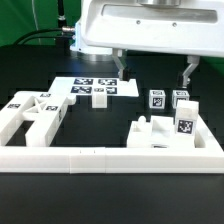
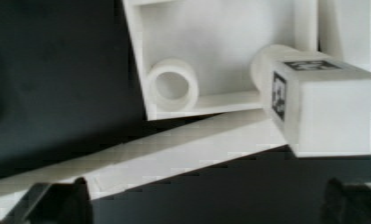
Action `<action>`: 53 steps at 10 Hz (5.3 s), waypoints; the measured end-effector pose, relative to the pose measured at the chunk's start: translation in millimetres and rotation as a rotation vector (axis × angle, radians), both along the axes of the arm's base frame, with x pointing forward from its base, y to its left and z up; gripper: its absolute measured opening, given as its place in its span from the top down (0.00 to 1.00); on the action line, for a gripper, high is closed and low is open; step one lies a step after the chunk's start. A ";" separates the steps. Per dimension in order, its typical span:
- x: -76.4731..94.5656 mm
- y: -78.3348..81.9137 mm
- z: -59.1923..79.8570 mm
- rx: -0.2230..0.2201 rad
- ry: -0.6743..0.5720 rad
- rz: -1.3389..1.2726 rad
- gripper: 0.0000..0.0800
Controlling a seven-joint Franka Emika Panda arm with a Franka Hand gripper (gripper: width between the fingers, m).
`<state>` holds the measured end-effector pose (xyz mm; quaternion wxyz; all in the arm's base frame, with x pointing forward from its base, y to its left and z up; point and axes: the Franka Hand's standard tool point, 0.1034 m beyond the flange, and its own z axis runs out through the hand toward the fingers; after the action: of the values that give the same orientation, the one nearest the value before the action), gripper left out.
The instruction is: Assemble chair
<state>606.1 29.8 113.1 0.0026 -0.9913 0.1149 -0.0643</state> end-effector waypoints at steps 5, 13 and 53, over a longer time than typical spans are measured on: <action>-58.4 -47.8 -43.2 -0.009 -0.010 0.018 0.19; -100.0 -54.4 -58.6 0.072 0.377 0.059 0.19; -63.9 -26.3 -11.7 0.196 0.845 0.185 0.64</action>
Offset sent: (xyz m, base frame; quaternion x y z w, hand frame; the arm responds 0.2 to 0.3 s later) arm -0.0244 -0.0103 -0.0330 0.0324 0.0240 0.0012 0.9992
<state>542.2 3.5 101.5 0.0551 -0.9317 0.0222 0.3584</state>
